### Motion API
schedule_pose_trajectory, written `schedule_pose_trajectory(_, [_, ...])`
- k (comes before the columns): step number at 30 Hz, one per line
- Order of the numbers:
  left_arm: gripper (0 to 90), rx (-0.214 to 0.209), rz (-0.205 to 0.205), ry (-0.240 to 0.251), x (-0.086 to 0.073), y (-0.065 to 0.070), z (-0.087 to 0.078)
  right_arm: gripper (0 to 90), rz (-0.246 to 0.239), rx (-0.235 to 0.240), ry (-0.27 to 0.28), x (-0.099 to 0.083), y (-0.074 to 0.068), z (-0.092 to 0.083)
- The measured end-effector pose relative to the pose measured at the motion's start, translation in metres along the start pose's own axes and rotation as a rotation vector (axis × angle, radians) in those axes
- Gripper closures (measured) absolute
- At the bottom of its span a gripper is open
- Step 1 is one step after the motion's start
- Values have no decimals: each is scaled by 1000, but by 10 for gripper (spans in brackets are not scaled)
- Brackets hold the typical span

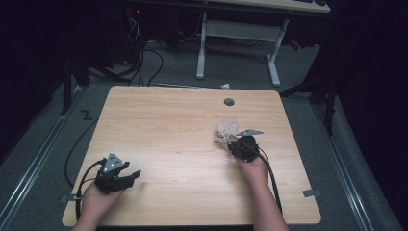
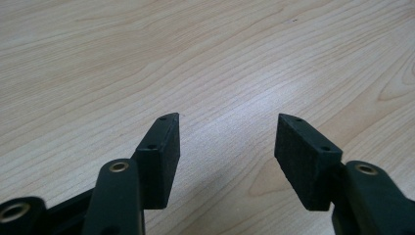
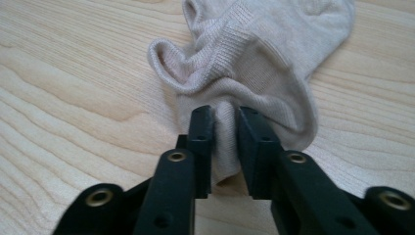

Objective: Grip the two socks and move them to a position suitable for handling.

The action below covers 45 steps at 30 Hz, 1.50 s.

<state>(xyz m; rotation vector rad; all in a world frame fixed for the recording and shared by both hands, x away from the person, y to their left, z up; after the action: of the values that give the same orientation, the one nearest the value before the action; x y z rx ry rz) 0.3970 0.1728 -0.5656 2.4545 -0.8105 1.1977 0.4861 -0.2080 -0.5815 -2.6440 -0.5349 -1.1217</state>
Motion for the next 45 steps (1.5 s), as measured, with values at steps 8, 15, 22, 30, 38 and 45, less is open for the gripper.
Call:
schedule_pose_trajectory(8, [432, -2, 0, 1, 0, 0, 0, 840, -17, 11, 1, 0, -4, -2])
schedule_pose_trajectory(15, [432, 0, 3, 0, 0, 0, -1, 847, -17, 32, 20, 3, -8, -6])
schedule_pose_trajectory(22, [432, -1, 6, -2, 1, 0, -1, 849, -24, 39, 57, 10, -12, -16])
schedule_pose_trajectory(30, [431, 0, 6, 0, 1, -1, -1, 848, -24, 40, 114, 20, -15, -31])
schedule_pose_trajectory(38, [431, -2, 3, -3, 0, 0, 0, 847, -38, 35, 114, 19, -14, -32])
schedule_pose_trajectory(45, [431, -2, 5, -1, 1, -1, -1, 777, -53, 65, 47, 8, -21, -19])
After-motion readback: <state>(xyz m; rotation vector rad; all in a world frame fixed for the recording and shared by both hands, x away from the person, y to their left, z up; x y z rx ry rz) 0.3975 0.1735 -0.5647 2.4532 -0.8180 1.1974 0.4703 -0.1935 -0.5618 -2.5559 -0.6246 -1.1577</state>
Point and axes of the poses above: each handheld gripper's, and its own axes: z roughly forward along the jaws, x roughly out of its top, y roughly to its right, the point moved 9 cm from there along z, roughly forward along the jaws, and after that the axes turned 3 degrees about y, right-handed, at the moved point
